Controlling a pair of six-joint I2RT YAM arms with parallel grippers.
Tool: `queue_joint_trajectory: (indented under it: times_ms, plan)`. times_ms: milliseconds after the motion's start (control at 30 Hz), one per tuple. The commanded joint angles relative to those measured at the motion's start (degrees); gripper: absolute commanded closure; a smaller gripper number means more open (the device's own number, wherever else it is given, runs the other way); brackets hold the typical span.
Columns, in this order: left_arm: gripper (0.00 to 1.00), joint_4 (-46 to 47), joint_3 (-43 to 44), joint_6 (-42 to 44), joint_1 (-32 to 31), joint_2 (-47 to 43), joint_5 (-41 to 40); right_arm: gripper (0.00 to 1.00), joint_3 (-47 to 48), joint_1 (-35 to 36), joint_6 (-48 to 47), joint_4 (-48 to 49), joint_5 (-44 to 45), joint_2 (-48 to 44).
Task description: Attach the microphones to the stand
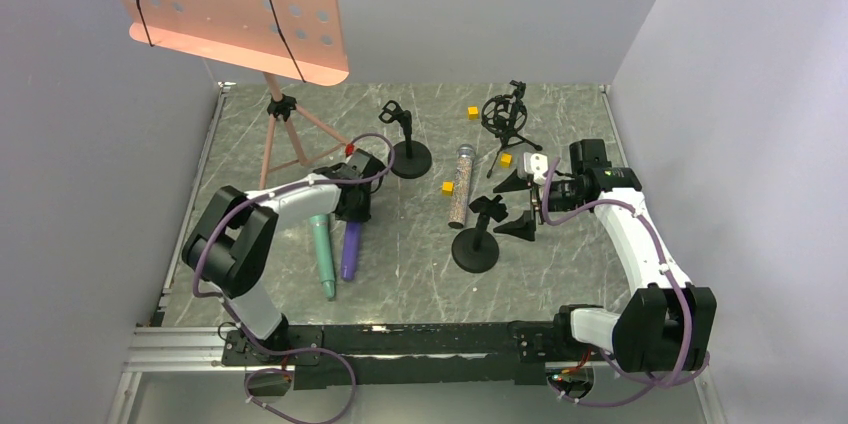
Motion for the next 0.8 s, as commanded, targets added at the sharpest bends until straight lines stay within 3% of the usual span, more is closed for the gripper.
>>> queue_joint_trajectory:
  times_ms: [0, 267, 400, 500, 633, 767]
  plan:
    - [0.98, 1.5, -0.1, -0.1, 0.2, -4.0, 4.7, 0.06, 1.1, -0.2, -1.8, -1.5, -1.2, -0.9]
    - [1.00, 21.2, -10.4, 4.9, -2.1, -32.2, 28.4, 0.00, 8.5, -4.7, -2.1, -10.3, 1.0, 1.0]
    - [1.00, 27.5, -7.7, 5.7, -4.3, -39.1, 35.7, 0.00, 13.6, -6.0, 4.8, -10.3, 2.2, -0.8]
    - [1.00, 29.9, -0.7, 6.0, -7.2, -37.2, 40.6, 0.00, 19.4, -5.7, 7.5, -13.3, 2.1, -1.5]
    - [1.00, 30.8, 12.2, 8.5, -13.6, -29.4, 40.7, 0.01, 26.9, -1.8, 11.6, -19.3, -2.8, 0.4]
    - [1.00, 32.6, 24.5, 9.5, -17.5, -20.8, 39.9, 0.01, 26.0, 6.0, 27.2, -11.6, -8.0, -0.3]
